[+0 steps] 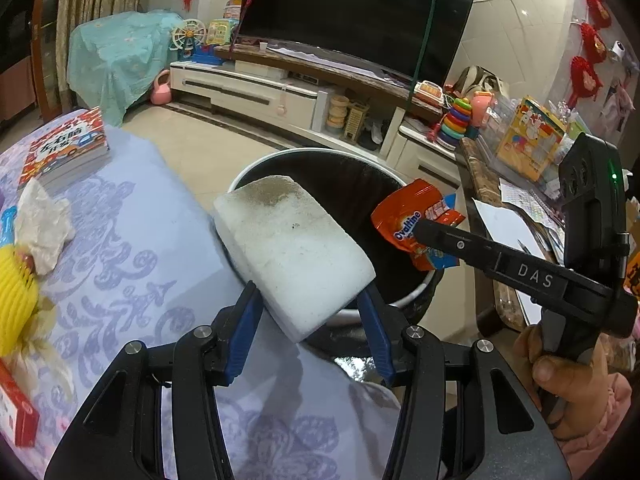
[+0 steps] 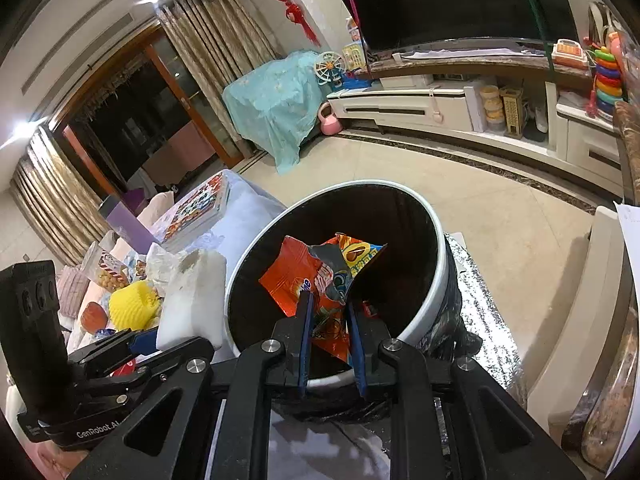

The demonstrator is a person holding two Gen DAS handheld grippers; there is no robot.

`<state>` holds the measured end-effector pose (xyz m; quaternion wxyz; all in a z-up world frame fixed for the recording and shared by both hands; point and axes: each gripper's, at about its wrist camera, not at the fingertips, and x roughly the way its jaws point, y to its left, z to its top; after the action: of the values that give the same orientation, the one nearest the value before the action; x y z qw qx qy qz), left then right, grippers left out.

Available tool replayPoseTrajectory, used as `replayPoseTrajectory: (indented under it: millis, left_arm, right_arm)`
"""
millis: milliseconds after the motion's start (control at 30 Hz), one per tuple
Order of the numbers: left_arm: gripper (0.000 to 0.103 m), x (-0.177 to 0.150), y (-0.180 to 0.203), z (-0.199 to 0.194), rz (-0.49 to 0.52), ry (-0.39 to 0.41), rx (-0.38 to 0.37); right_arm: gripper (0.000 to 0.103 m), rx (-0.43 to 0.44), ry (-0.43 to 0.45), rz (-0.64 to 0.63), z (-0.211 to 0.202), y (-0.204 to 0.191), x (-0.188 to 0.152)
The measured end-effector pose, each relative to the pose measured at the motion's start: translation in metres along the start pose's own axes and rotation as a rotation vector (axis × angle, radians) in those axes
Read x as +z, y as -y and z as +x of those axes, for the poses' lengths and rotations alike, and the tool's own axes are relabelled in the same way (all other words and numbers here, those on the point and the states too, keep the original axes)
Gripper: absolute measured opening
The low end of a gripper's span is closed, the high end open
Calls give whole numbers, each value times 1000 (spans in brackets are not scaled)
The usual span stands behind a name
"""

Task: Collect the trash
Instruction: 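Carry the orange bag and white foam block over the trash bin, then open the right tool to drop the orange bag while the left tool drops the foam block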

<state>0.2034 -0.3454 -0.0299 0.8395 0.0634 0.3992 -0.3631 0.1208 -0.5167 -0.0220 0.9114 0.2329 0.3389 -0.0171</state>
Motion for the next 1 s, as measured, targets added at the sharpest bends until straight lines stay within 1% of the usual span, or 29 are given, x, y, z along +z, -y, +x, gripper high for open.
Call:
replayPoseTrajectory:
  millis: [267,400,433,467,500,533,567,633,833,900,1000]
  left_arm:
    - [50,11,4,16,15,-22,-3]
    - [53,13,6,18,20,-19,-1]
    - [54,13,6,20,20,-23,-2]
    - [54,14,6,21,18,-25,-3]
    - [57,14,5,22,17,-29,-2]
    - [60,14,4,24,14,-34,-2]
    - [64,14,4,25,11,-39,-5]
    - [69,13,2,24,3,-44,-2]
    - [71,2,-7,12,-26,-25,14]
    - [72,-5,-11,6,-41,-20,20]
    - [72,-18,-17,-6,-63,-9,39]
  right_arm:
    - [19,-5,-9,-10,6,1,8]
    - [20,-9,-18,-15,8,2,11]
    - [21,-12,-21,-15,9,2,12]
    - [25,-18,-23,-14,10,2,13]
    - [29,-26,-25,-11,11,3,13]
    - [46,-27,-29,-5,12,4,14]
    - [59,-24,-28,3,12,5,14]
    - [60,-24,-20,6,9,5,14]
    - [60,-14,-4,24,2,4,8]
    - [62,-6,-2,34,0,3,5]
    - [69,5,7,42,-5,-3,-1]
